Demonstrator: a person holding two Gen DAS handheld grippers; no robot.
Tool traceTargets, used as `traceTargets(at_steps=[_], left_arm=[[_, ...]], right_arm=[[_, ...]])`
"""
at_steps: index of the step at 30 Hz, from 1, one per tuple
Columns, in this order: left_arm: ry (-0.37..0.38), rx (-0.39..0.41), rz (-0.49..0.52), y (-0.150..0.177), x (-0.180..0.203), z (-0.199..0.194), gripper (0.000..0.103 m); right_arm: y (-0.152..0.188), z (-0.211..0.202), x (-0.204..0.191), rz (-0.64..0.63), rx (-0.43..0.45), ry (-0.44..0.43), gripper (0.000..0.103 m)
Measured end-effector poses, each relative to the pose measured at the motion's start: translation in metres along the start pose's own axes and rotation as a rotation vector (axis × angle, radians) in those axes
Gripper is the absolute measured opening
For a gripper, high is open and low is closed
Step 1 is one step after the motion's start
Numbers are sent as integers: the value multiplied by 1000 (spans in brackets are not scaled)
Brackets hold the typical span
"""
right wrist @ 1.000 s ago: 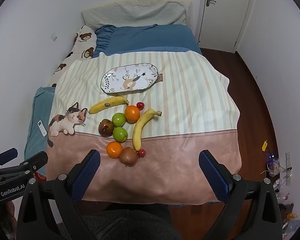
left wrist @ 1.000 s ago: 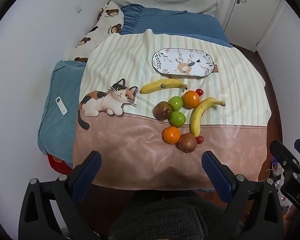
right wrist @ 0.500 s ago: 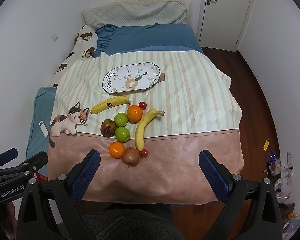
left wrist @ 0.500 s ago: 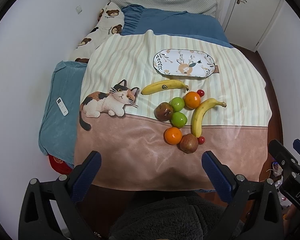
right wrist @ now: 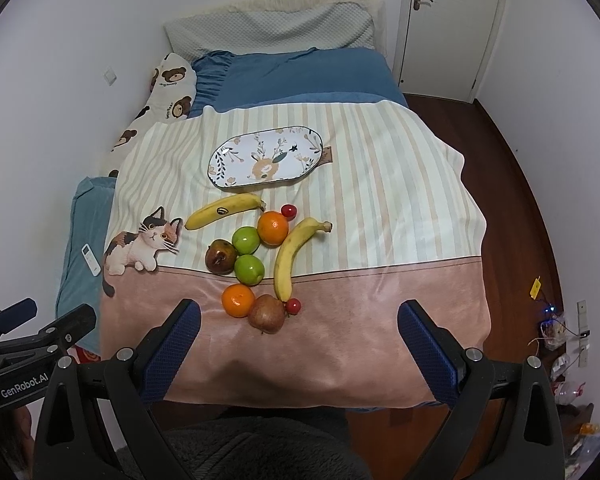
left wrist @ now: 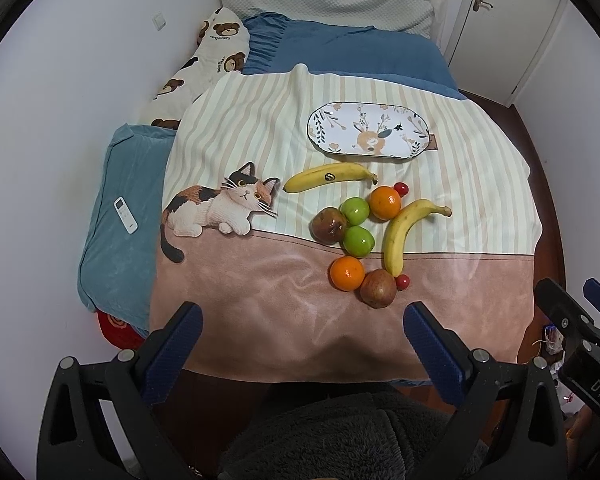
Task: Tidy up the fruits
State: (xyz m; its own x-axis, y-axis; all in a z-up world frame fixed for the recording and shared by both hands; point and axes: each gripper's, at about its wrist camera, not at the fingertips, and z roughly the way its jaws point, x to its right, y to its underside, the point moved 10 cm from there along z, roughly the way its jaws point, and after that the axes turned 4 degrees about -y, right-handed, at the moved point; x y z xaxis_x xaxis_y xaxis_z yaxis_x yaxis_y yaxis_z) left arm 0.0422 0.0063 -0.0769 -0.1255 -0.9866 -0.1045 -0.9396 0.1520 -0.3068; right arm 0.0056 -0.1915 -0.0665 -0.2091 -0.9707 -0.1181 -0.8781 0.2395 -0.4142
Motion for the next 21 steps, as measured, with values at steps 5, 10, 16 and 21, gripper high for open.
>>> traceTargets(at_steps=[5, 10, 16, 21], left_arm=[[0, 1, 2, -1, 0, -1, 103], [-1, 3, -1, 0, 0, 0, 103], [0, 4, -1, 0, 0, -1, 103], [0, 6, -2, -1, -2, -1, 103]], right_arm=[[1, -1, -1, 0, 1, -4, 101], [2, -3, -2, 5, -1, -8, 101], [2, -3, -2, 3, 0, -8, 101], [3, -5, -3, 3, 1, -10, 101]])
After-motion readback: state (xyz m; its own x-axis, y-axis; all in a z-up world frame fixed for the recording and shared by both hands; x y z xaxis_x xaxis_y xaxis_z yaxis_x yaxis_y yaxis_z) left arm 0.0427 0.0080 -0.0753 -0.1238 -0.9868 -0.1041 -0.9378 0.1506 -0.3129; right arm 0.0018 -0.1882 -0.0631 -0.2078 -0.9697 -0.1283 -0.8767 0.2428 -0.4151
